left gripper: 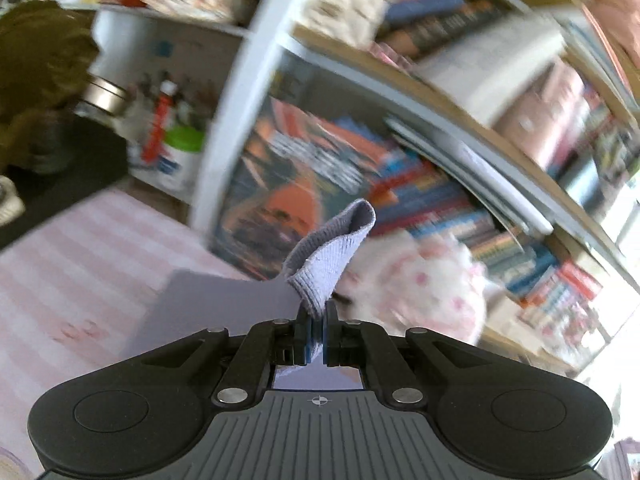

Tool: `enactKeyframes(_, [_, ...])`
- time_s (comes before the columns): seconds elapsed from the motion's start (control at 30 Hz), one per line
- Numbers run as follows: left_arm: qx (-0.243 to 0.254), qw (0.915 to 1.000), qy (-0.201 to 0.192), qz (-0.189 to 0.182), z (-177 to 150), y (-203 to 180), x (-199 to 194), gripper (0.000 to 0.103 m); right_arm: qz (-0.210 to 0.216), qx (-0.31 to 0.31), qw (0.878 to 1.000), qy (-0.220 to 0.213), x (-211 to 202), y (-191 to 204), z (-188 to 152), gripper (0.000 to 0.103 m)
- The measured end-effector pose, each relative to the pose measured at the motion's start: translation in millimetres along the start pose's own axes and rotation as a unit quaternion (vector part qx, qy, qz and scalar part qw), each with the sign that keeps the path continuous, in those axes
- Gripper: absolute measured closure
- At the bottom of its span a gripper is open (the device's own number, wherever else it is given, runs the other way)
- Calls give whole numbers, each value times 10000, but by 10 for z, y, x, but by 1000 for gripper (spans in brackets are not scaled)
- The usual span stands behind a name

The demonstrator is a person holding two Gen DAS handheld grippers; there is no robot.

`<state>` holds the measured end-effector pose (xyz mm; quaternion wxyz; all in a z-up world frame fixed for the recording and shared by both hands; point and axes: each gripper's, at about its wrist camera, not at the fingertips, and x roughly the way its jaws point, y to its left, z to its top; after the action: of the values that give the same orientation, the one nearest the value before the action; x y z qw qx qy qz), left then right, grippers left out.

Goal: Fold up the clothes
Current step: 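Lift the lavender cuff across the sweater body and open the left gripper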

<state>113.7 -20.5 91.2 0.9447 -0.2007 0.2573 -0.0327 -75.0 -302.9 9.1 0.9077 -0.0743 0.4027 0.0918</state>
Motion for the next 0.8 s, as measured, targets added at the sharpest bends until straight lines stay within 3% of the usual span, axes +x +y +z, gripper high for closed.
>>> enactKeyframes(0.37, [520,9979,394,38,-438,-782,537,100,320,-50,9995,20,19,-390,-90,14])
enactKeyframes(0.7, [1150,9894,830,323,-808,-989,944,100,283,245,9993,82,18,-606,-145,14])
enactKeyframes(0.8, [1347,9868,875,216,-869,-1062,962,100,264,292,9992,111,24,-633,-161,14])
